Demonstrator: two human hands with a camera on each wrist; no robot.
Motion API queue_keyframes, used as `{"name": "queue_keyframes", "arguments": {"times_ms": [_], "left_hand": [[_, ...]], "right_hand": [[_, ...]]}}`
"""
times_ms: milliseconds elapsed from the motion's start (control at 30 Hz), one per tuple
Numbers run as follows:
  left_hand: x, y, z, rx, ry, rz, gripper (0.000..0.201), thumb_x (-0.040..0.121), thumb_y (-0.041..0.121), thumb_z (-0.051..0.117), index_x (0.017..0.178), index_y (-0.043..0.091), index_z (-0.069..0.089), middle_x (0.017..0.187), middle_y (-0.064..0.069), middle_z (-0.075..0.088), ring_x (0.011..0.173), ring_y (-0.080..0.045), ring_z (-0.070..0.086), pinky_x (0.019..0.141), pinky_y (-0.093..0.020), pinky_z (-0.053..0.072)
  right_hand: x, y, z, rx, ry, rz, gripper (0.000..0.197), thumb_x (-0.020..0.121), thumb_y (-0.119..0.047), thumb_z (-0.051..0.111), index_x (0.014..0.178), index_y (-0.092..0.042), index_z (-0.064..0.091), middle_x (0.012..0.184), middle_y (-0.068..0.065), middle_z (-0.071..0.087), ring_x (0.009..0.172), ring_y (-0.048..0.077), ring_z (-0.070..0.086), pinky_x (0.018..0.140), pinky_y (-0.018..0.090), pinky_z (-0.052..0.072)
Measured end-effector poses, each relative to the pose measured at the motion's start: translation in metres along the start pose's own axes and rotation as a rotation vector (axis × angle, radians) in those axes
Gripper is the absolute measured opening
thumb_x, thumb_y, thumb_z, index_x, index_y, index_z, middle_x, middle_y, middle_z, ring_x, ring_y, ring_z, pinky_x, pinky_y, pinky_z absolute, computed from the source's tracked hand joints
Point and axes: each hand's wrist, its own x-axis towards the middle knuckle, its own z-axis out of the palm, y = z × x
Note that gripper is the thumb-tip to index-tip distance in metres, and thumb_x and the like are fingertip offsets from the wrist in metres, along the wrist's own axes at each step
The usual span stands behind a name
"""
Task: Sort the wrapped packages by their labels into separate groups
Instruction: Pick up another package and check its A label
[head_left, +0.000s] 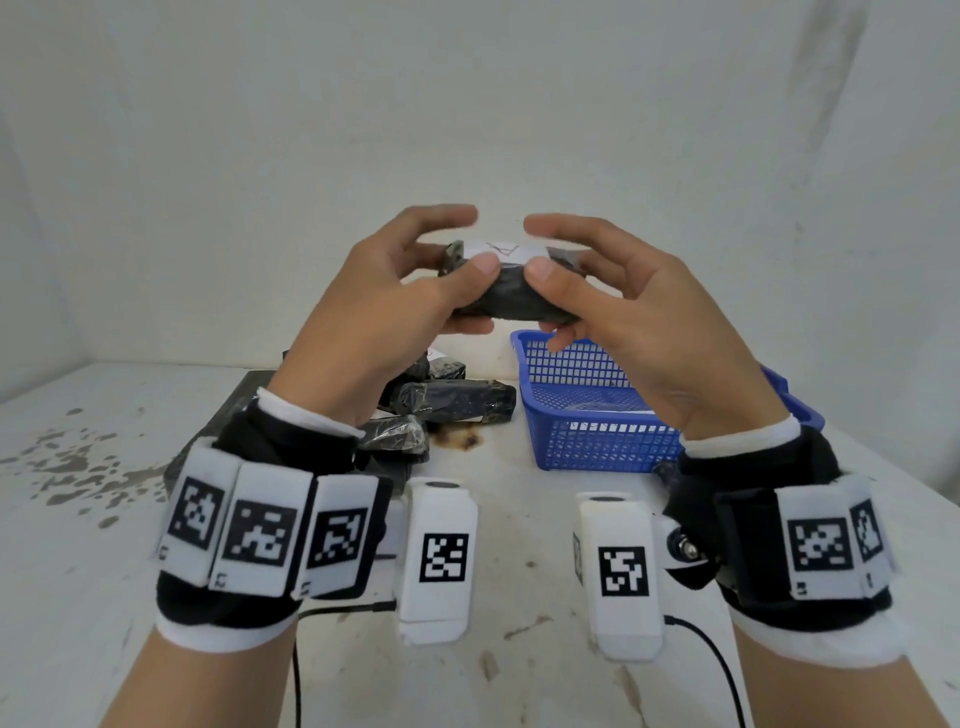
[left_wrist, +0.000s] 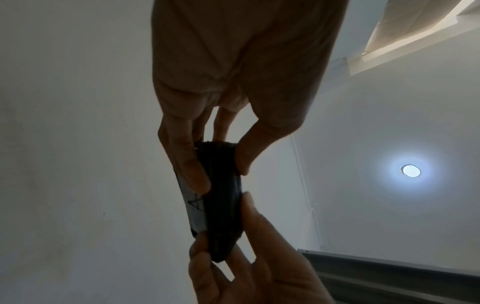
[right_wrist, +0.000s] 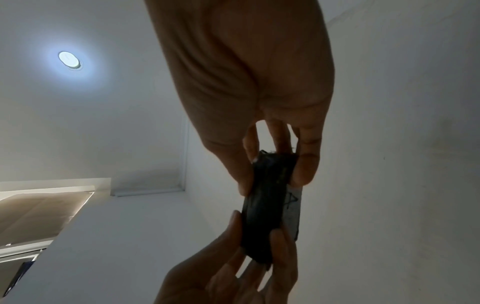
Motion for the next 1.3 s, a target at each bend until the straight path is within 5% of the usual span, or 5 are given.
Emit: {"name": "queue_keyframes", "arguments": {"times_ms": [167, 367, 600, 833, 1300], "left_hand": [[0.0014, 0.0005, 0.0012, -0.048, -0.011, -0.040, 0.029, 0.094, 0.007, 0.058, 0.122, 0.000, 0.058, 0.111, -0.018, 0.065, 0.091, -0.021, 0.068, 0.085, -0.033, 0.058], [-0.0006, 0.0016, 0.0011, -0.062, -0.021, -0.020, 0.019, 0.095, 0.008, 0.057, 0.112, 0.015, 0.062, 0.106, -0.016, 0.069, 0.095, -0.023, 0.068, 0.090, -0.032, 0.055], [-0.0010, 0.0010, 0.0017, -0.009, -0.005, 0.007, 0.019, 0.094, 0.014, 0.060, 0.112, 0.017, 0.064, 0.094, -0.017, 0.071, 0.075, -0.022, 0.070, 0.073, -0.029, 0.060], [-0.0039, 0.0039, 0.0013, 0.035, -0.014, 0.003, 0.010, 0.094, 0.022, 0.061, 0.102, 0.022, 0.065, 0.087, -0.009, 0.071, 0.067, -0.022, 0.071, 0.051, -0.022, 0.053], [-0.0040, 0.0023, 0.0051, -0.005, 0.041, 0.048, 0.011, 0.092, 0.023, 0.063, 0.082, 0.018, 0.061, 0.079, -0.008, 0.067, 0.068, -0.020, 0.065, 0.066, -0.036, 0.062]], "right_hand": [[0.0030, 0.0020, -0.0017, 0.040, 0.030, 0.016, 0.048, 0.091, -0.030, 0.071, 0.138, -0.031, 0.057, 0.123, -0.001, 0.069, 0.088, 0.016, 0.074, 0.090, 0.037, 0.058], [0.0023, 0.0008, -0.0049, 0.096, 0.005, 0.041, 0.032, 0.092, -0.023, 0.070, 0.124, -0.029, 0.067, 0.105, 0.006, 0.077, 0.093, 0.020, 0.075, 0.100, 0.041, 0.054], [-0.0008, -0.0021, -0.0040, 0.086, -0.025, 0.004, 0.028, 0.091, -0.019, 0.071, 0.116, -0.030, 0.067, 0.098, 0.009, 0.069, 0.063, 0.020, 0.066, 0.057, 0.027, 0.053], [-0.0004, -0.0005, -0.0075, 0.061, -0.005, -0.035, 0.023, 0.089, -0.020, 0.074, 0.111, -0.027, 0.070, 0.080, 0.001, 0.066, 0.056, 0.013, 0.056, 0.052, 0.025, 0.048], [-0.0027, -0.0058, -0.0080, 0.123, -0.004, -0.010, 0.023, 0.098, -0.023, 0.062, 0.116, -0.036, 0.066, 0.082, 0.000, 0.072, 0.065, 0.018, 0.066, 0.049, 0.027, 0.048]]}}
